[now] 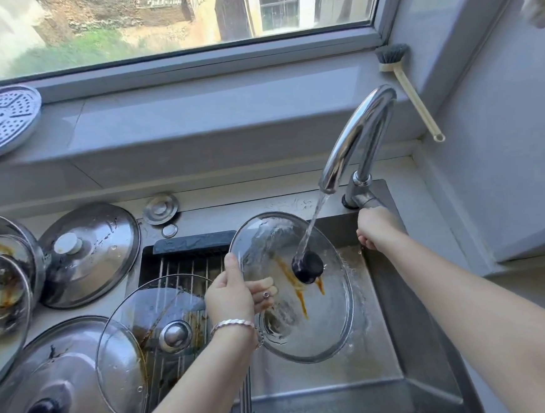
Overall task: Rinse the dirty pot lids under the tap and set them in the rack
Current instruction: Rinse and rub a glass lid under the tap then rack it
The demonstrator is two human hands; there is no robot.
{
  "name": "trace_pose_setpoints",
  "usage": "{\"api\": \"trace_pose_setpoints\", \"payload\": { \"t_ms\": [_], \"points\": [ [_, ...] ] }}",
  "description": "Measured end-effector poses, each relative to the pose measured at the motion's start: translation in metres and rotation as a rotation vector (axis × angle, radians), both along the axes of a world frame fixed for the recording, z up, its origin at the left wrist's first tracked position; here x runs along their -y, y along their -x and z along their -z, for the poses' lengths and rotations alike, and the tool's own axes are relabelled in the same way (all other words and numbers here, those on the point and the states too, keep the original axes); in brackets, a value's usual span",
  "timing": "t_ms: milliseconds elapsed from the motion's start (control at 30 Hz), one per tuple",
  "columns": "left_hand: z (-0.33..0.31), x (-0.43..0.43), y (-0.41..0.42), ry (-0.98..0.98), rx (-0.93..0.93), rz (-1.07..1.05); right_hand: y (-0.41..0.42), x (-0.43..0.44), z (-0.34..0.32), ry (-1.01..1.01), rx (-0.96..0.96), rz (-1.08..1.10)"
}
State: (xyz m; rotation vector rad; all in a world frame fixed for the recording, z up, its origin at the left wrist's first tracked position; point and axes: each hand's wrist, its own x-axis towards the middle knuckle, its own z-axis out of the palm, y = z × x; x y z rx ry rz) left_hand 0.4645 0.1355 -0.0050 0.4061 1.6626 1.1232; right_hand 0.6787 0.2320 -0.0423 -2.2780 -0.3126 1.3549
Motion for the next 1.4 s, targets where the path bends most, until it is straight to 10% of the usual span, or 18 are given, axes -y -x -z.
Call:
{"api": "trace_pose_setpoints", "payload": {
  "t_ms": [167,233,467,633,867,1167,1300,1400],
  "points": [
    [-0.001,-0.002,-0.001,0.009,-0.019,-0.008,0.006,0.014,-0.015,0.026,0.010,-0.156],
    [0.001,-0.002,-0.003,0.013,-0.018,-0.006,0.023,0.027,-0.020,0.015,0.314,-0.517],
    [0.008,-0.001,-0.013,0.021,-0.161,0.028,0.121,0.083,-0.025,-0.645,0.575,-1.256],
    [0.002,0.005,-0.018,0.000,-0.086,0.076,0.116,0.042,-0.029,-0.260,0.387,-0.952],
    [0.005,-0.005,-0.004,-0.012,-0.212,-0.016,0.134,0.072,-0.029,-0.650,0.490,-1.231],
    [-0.001,0.015,-0.013,-0.052,-0.148,0.137,0.098,0.011,-0.026,0.090,0.192,-0.631],
    [-0.003,0.003,-0.002,-0.033,-0.074,0.030,0.092,0.050,-0.019,-0.271,0.194,-0.913],
    [-0.003,-0.010,0.006,-0.016,-0.067,-0.015,0.059,0.063,-0.011,-0.408,0.192,-0.547]
  ]
}}
